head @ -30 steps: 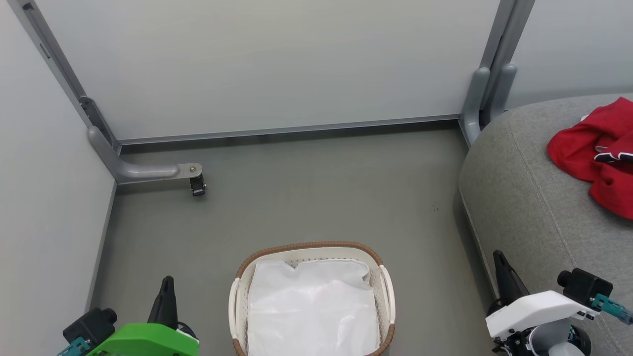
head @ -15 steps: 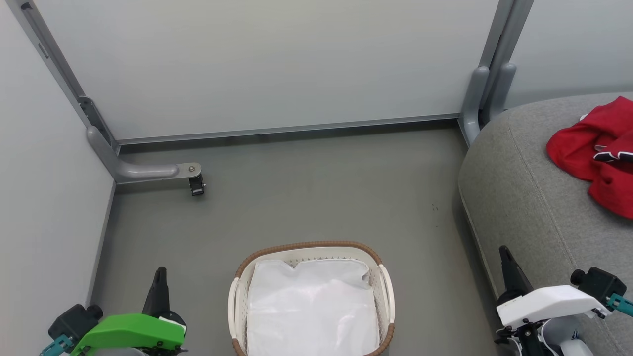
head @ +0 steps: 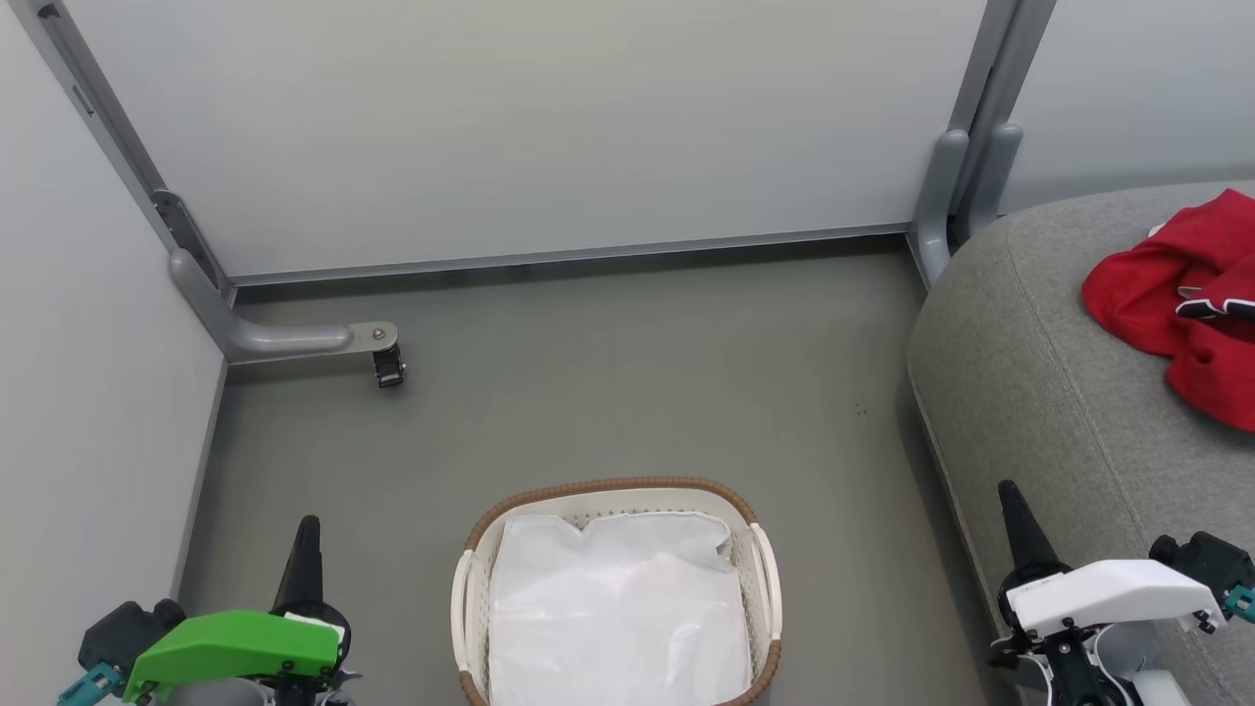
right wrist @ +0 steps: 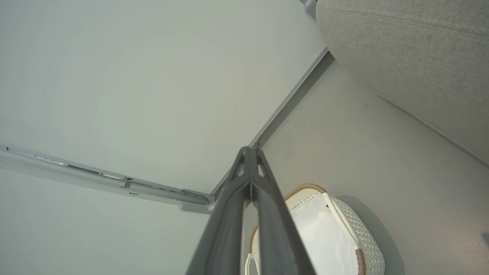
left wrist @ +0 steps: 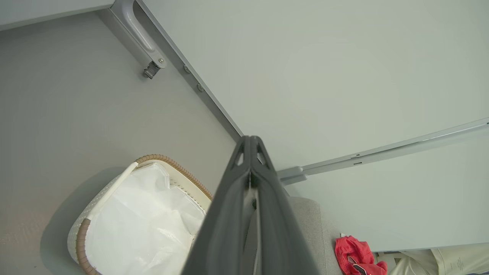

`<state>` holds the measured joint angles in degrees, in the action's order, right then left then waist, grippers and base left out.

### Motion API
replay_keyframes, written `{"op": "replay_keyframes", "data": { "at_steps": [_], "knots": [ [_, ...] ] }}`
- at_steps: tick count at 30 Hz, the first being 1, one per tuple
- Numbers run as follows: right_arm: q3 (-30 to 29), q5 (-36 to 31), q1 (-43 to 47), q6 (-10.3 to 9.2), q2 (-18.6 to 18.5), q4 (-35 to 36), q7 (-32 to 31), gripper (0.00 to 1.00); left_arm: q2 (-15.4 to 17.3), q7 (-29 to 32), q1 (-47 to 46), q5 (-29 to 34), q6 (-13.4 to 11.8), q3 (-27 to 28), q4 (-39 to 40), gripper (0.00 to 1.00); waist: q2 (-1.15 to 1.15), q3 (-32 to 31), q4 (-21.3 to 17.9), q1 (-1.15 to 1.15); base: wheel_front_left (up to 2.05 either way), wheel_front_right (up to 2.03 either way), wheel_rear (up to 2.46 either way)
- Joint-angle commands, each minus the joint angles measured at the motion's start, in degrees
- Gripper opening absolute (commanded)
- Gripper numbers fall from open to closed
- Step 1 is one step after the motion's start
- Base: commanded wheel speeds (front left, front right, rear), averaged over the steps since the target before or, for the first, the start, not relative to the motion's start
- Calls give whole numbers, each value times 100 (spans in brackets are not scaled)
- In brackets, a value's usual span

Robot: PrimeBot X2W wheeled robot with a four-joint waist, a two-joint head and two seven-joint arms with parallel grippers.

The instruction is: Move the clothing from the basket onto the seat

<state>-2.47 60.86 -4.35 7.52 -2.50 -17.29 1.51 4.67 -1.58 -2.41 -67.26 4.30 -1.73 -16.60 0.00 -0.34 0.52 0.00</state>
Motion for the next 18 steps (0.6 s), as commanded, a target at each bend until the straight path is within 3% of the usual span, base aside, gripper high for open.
{"op": "replay_keyframes", "data": {
  "at_steps": [1, 18],
  "knots": [
    [-34, 170, -142, -2, -31, 89, -38, 0, 3, 41, -169, -124, 45, 72, 90, 0, 0, 1, -1, 0, 0, 0, 0],
    [-161, 1129, -155, -3, -38, 175, -291, 0, -62, 291, -264, -898, 137, 322, 145, 0, 0, 14, -14, 0, 0, 0, 0]
  ]
}}
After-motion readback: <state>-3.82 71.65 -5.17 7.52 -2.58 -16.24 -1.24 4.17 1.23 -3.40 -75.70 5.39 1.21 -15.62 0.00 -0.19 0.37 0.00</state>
